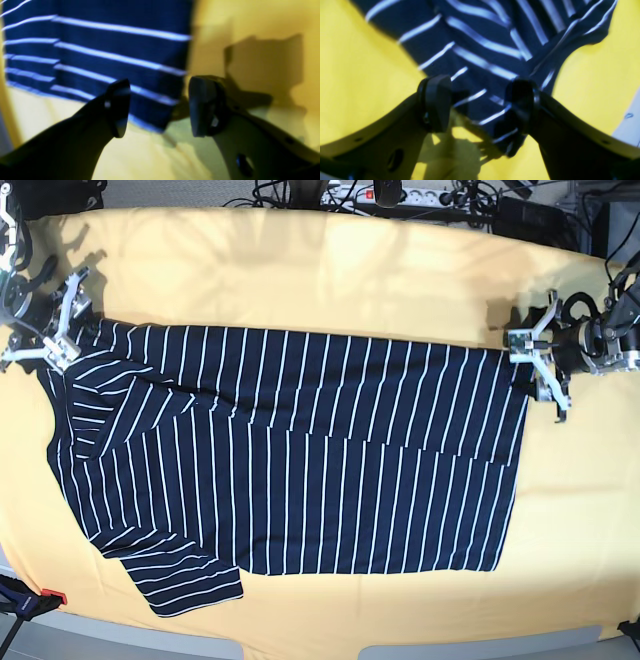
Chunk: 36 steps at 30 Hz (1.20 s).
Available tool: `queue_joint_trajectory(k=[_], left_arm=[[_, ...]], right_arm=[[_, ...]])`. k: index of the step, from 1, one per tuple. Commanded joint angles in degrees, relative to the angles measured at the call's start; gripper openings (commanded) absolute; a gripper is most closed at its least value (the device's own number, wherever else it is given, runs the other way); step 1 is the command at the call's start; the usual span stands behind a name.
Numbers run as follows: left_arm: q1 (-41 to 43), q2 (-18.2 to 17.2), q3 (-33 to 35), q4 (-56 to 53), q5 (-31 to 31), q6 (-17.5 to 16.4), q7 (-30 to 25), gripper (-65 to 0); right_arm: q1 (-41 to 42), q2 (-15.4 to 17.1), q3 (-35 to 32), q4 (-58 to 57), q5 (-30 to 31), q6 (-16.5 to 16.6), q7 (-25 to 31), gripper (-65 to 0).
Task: Fold the T-shirt properly
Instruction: 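Drag the grasped shirt edge toward the robot with both grippers, then hold the shirt edge with both grippers and adjust the grip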
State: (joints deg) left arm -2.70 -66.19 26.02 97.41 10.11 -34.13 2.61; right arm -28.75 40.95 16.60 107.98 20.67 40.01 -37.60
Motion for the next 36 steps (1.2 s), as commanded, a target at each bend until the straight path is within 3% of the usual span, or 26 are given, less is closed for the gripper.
queue_joint_trajectory(k=[1, 7, 11, 14, 19, 23, 29, 33, 35, 36], left_arm=[[-0.8, -1.6, -0.6, 0.5, 0.3, 0.9, -0.9, -27.7], [-0.6, -1.2, -0.5, 0.4, 3.2, 6.4, -1.8, -27.7], [-0.6, -0.6, -0.5, -1.6, 6.1, 5.9, -5.1, -27.7], [-0.6, -0.3, 0.1, -4.0, 8.2, 2.7, -7.6, -27.7], [-0.7, -0.4, 2.5, -5.3, 12.4, 3.2, -9.3, -27.7], [-0.7, -0.9, 2.9, -3.9, 13.9, -2.8, -9.7, -27.7], [-0.9, -3.4, 2.9, -3.1, 14.5, -2.5, -9.7, -27.7], [-0.8, -3.3, 2.9, -3.1, 15.8, -2.4, -10.0, -27.9], [-0.8, -2.5, 2.9, -3.1, 15.7, -0.4, -10.1, -31.6], [-0.8, -2.0, 2.9, -3.1, 15.8, 1.1, -10.1, -37.1]], right_arm=[[-0.6, 1.1, 0.7, 0.8, 0.2, 0.0, 0.7, -24.7], [-3.2, 1.1, 0.7, 0.8, 0.4, -1.8, 0.9, -24.7], [-3.1, 1.0, 0.7, 0.7, 0.4, -2.6, 0.8, -24.7], [-3.1, 1.0, 0.7, 0.7, 0.4, -2.5, -0.2, -24.7], [-3.1, 1.0, 0.7, 0.7, 0.4, -2.5, -0.5, -24.7], [-3.1, 1.0, 0.7, 0.7, 0.3, -2.6, -0.5, -24.7], [-3.1, 1.0, 0.7, 0.8, 0.4, -3.2, -0.6, -24.7], [-3.1, 1.0, 0.7, 0.7, 0.4, -3.6, -0.6, -24.7], [-3.1, 1.0, 0.7, 0.7, 0.4, -3.6, -0.6, -24.7], [-3.1, 1.0, 0.7, 0.7, 0.4, -3.6, -0.6, -24.7]])
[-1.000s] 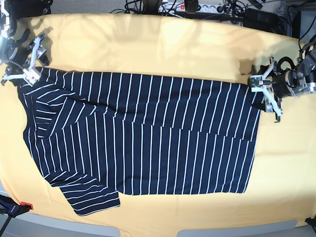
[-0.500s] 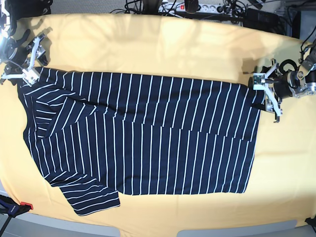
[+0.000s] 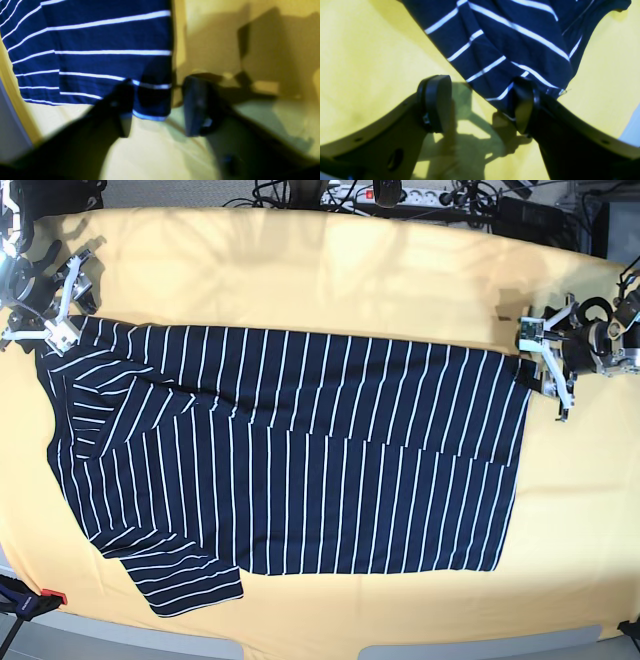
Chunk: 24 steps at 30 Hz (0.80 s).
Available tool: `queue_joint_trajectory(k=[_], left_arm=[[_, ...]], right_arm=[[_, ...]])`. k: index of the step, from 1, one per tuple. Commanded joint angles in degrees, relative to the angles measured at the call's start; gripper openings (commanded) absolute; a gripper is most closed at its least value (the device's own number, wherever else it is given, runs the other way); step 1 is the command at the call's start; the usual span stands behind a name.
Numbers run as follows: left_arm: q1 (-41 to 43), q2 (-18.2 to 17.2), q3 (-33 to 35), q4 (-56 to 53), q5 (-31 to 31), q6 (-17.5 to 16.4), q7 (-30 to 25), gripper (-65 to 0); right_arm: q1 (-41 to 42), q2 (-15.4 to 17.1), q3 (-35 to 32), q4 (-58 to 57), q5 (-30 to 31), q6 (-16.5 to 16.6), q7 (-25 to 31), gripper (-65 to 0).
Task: Fold the T-shirt properly
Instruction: 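Hold the shirt edge with both grippers and adjust the grip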
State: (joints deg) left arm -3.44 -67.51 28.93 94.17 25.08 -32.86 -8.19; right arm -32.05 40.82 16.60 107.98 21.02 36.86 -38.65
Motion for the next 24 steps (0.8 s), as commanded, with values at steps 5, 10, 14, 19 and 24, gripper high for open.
queue_joint_trajectory(k=[5, 10, 14, 19, 24], left_arm=[[-0.1, 1.6, 0.0, 0.1, -0.5, 3.0, 0.7, -64.6], [-0.4, 1.6, 0.0, 0.1, -0.5, 4.3, 0.7, -65.0], [-0.4, 0.9, 0.0, 0.1, -0.5, 7.0, 0.9, -65.0], [-0.4, 0.7, 0.0, 0.1, -0.5, 7.0, 0.9, -65.0], [-0.4, 0.7, 0.0, 0.1, -0.5, 7.0, 0.9, -65.0]], right_arm=[[0.2, 1.1, 0.7, 0.7, -0.3, 0.3, -3.0, -24.7], [0.2, 1.4, 0.7, 0.7, -0.6, 1.6, -7.3, -24.7], [0.2, 1.8, 0.7, 0.7, -5.6, 1.5, -5.7, -24.7], [0.2, 3.2, 0.7, -1.2, -10.5, 0.2, 0.8, -24.7], [0.2, 3.2, 0.7, -5.9, -13.8, 0.4, 9.7, -24.7]])
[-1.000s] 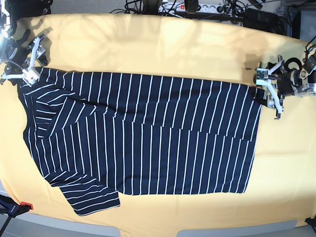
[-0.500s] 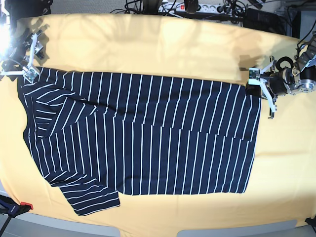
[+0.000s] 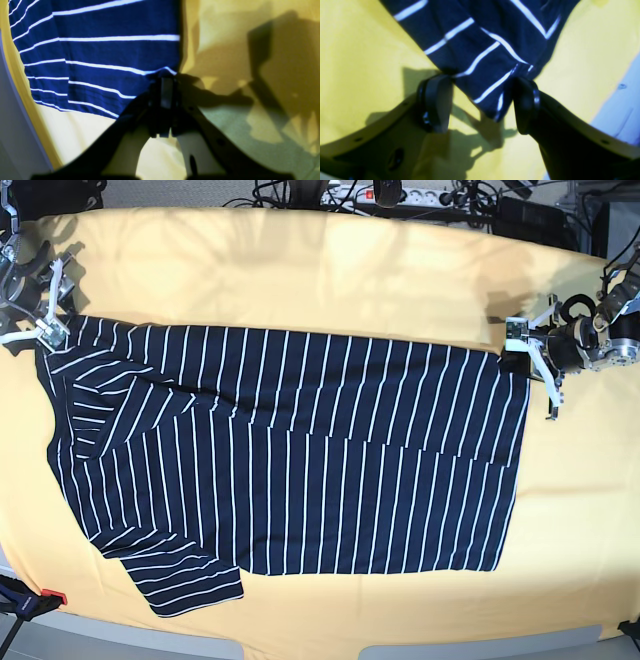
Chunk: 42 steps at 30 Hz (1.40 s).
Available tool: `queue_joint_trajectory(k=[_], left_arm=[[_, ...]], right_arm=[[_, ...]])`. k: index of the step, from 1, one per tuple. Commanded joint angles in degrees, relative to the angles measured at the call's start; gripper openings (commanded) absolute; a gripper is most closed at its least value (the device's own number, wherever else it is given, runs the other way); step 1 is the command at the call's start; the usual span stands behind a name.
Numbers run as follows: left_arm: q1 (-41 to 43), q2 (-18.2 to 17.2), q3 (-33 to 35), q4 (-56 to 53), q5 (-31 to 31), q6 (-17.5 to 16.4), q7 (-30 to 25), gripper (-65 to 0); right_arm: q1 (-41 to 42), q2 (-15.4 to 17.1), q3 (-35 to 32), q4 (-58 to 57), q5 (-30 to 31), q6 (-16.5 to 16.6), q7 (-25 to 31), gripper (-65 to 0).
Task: Fold the T-shirt properly
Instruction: 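Hold the shirt edge with both grippers and adjust the grip, then release the shirt edge and lift both grippers away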
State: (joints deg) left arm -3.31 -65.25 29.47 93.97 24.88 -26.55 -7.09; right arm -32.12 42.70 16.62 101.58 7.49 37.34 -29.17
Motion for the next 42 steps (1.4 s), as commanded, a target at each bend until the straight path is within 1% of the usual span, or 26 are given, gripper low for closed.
queue_joint_trajectory(k=[1, 3, 6, 7, 8, 9, 10, 12, 13, 15, 18, 21, 22, 24, 26, 27, 29, 31, 33, 35, 37, 42], left_arm=[[-0.5, -1.6, -0.5, 0.3, -0.3, 0.7, -0.2, -65.0], [-0.5, -1.6, -0.5, 0.3, -0.3, 0.7, -0.2, -65.0], [-0.5, -1.6, -0.5, 0.3, -0.3, 0.7, -0.3, -65.0], [-0.5, -1.6, -0.5, 0.3, -0.3, 0.7, -0.3, -65.0], [-0.5, -1.6, -0.5, 0.3, -0.3, 0.7, -0.3, -65.0], [-0.5, -1.6, -0.5, 0.3, -0.3, 0.7, -0.3, -65.0], [-0.5, -1.6, -0.5, 0.3, -0.3, 0.7, -0.2, -65.0], [-0.5, -1.6, -0.5, 0.3, -0.3, 0.7, -0.2, -65.0], [-0.5, -1.6, -0.5, 0.3, -0.3, 0.7, -0.2, -65.0], [-0.5, -1.9, -0.5, 0.3, -0.3, 0.7, -0.3, -65.0], [-0.5, -3.3, -0.5, 0.3, -0.3, 0.7, -0.7, -65.0], [-0.5, -5.5, -0.5, 0.9, -0.3, 0.7, -1.4, -65.0], [-0.5, -6.3, -0.5, 1.0, -0.3, 0.6, -2.3, -65.0], [-0.5, -7.7, -0.5, 1.6, -0.3, 0.1, -4.0, -65.0], [-0.5, -9.1, -0.5, 2.6, -0.3, -1.5, -5.3, -65.0], [-0.5, -9.8, -0.5, 3.3, -0.3, -2.7, -5.7, -65.0], [-0.5, -11.0, -0.5, 4.7, -0.3, -3.6, -6.8, -65.0], [-0.5, -11.9, -0.5, 5.9, -0.3, -3.7, -7.1, -65.0], [-0.5, -12.4, -0.5, 6.5, -0.3, -4.3, -7.1, -65.0], [-0.5, -12.8, -0.5, 6.6, -0.3, -6.5, -7.8, -65.0], [-0.3, -13.4, -0.5, 6.6, -0.3, -8.5, -9.3, -65.0], [-0.3, -15.3, -0.5, 6.6, -0.2, -13.5, -17.8, -65.0]], right_arm=[[0.2, 1.3, 0.7, -0.4, -0.3, 0.2, 0.3, -24.7], [0.2, 1.3, 0.7, -2.1, -0.3, 0.2, 0.5, -24.8], [0.3, 1.3, 0.7, -3.6, -0.8, 0.1, 3.0, -24.9], [0.4, 1.3, 0.7, -4.0, -1.4, -0.2, 4.0, -26.6], [0.4, 1.3, 0.7, -4.2, -2.1, -0.8, 4.7, -30.1], [0.4, 1.3, 0.7, -4.3, -2.7, -1.7, 5.0, -35.7], [0.4, 1.3, 0.7, -4.2, -3.3, -2.7, 5.0, -43.1], [0.6, 1.3, 0.7, -4.2, -3.5, -4.3, 4.7, -60.3], [0.9, 1.3, 0.7, -4.2, -3.5, -4.5, 3.9, -65.0], [1.5, 1.7, 0.7, -3.8, -3.0, -4.4, 2.4, -65.0], [1.6, 3.7, 0.7, -2.5, 0.6, -3.8, 1.4, -65.0], [1.5, 6.5, 0.7, -1.6, 5.3, -0.8, -0.6, -65.0], [1.5, 7.3, 0.7, -1.5, 7.0, 0.3, -1.5, -65.0], [1.5, 8.9, 0.7, -1.4, 10.6, 1.5, -3.5, -65.0], [1.5, 10.2, 0.7, -1.4, 13.7, 2.5, -5.3, -65.0], [1.4, 10.7, 0.7, -1.4, 14.8, 2.7, -6.0, -65.0], [1.0, 11.6, 0.7, -1.1, 16.7, 2.7, -7.2, -65.0], [0.1, 12.0, 0.7, -0.1, 18.0, 2.7, -8.1, -65.0], [-2.0, 12.4, 0.7, 1.5, 18.0, 2.7, -8.2, -65.0], [-4.6, 12.9, 0.7, 3.5, 18.0, 2.7, -9.0, -65.0], [-7.2, 13.9, 0.7, 5.5, 18.0, 2.7, -11.2, -65.0], [-11.2, 16.7, 0.7, 8.7, 17.8, 2.7, -12.2, -65.0]])
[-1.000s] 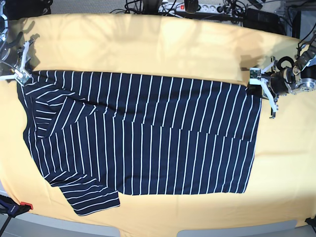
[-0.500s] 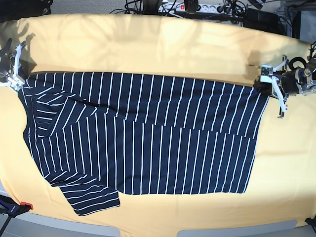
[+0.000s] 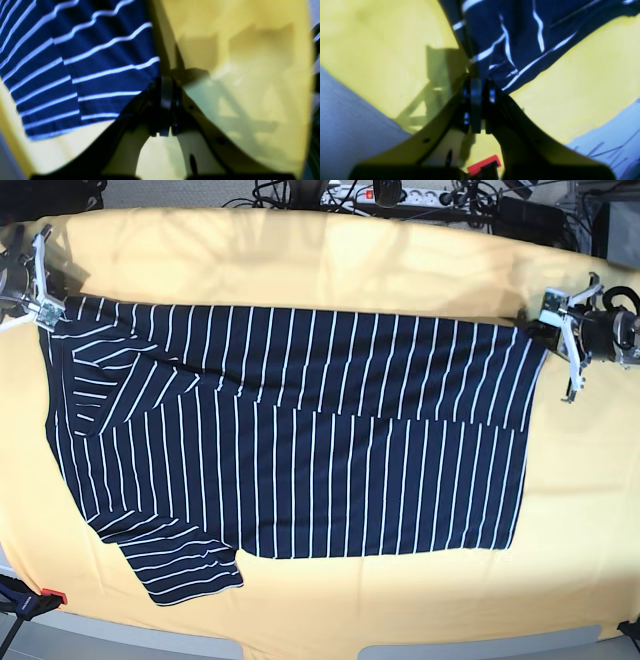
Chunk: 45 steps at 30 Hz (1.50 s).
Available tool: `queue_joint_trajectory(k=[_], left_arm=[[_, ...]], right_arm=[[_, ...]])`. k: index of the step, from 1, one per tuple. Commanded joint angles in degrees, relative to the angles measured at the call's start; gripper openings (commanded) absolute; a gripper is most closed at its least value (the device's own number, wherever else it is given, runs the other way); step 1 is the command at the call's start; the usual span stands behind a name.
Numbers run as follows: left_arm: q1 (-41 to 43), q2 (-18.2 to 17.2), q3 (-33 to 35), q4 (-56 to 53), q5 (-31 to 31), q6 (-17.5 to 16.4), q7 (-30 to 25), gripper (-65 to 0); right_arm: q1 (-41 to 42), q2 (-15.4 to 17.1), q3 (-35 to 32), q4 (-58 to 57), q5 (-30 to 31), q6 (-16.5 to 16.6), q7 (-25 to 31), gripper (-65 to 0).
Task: Fold the T-shirt properly
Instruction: 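Release the shirt edge and lift both grippers away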
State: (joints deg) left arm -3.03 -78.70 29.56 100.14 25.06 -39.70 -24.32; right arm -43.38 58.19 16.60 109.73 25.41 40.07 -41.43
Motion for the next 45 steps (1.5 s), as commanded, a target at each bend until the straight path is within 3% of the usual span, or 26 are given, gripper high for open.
queue_joint_trajectory(k=[1, 10, 19, 26, 35, 40, 42, 45], left_arm=[[-0.6, -2.4, -0.6, 0.4, -0.4, -0.3, -1.9, -65.0], [-0.6, -6.0, -0.6, 0.4, 0.0, -0.3, -6.8, -65.0], [0.7, -7.4, -0.6, 0.5, 2.7, -0.3, -14.9, -65.0], [6.9, -9.9, -0.6, 0.5, 7.6, -0.3, -14.9, -65.0], [9.5, -10.3, -0.6, 0.5, 7.6, -0.3, -14.7, -65.0], [9.5, -10.3, -0.6, 0.5, 7.5, -0.3, -14.7, -65.0], [9.5, -10.3, -0.6, 0.5, 7.3, -0.3, -14.8, -54.9], [9.0, -10.3, -0.6, 0.5, 7.3, -0.3, -14.8, -36.6]], right_arm=[[-0.3, 1.5, 0.7, 0.5, -0.1, -0.1, -0.7, -65.0], [-5.6, 6.2, 0.7, 0.5, 0.2, -0.1, -4.0, -65.0], [-9.6, 7.5, 0.8, 0.5, 0.3, -0.1, -5.4, -65.0], [-11.6, 7.7, 0.8, 0.5, 1.0, -0.1, -6.9, -65.0], [-11.6, 7.9, 1.1, 4.7, 4.7, -0.1, -12.1, -65.0], [-11.6, 7.8, 1.1, 4.7, 4.9, -0.1, -12.2, -65.0], [-11.5, 7.9, 1.1, 4.7, 4.9, -0.1, -12.2, -64.0], [-11.5, 7.9, 1.1, 4.7, 4.9, -0.1, -12.2, -47.6]])
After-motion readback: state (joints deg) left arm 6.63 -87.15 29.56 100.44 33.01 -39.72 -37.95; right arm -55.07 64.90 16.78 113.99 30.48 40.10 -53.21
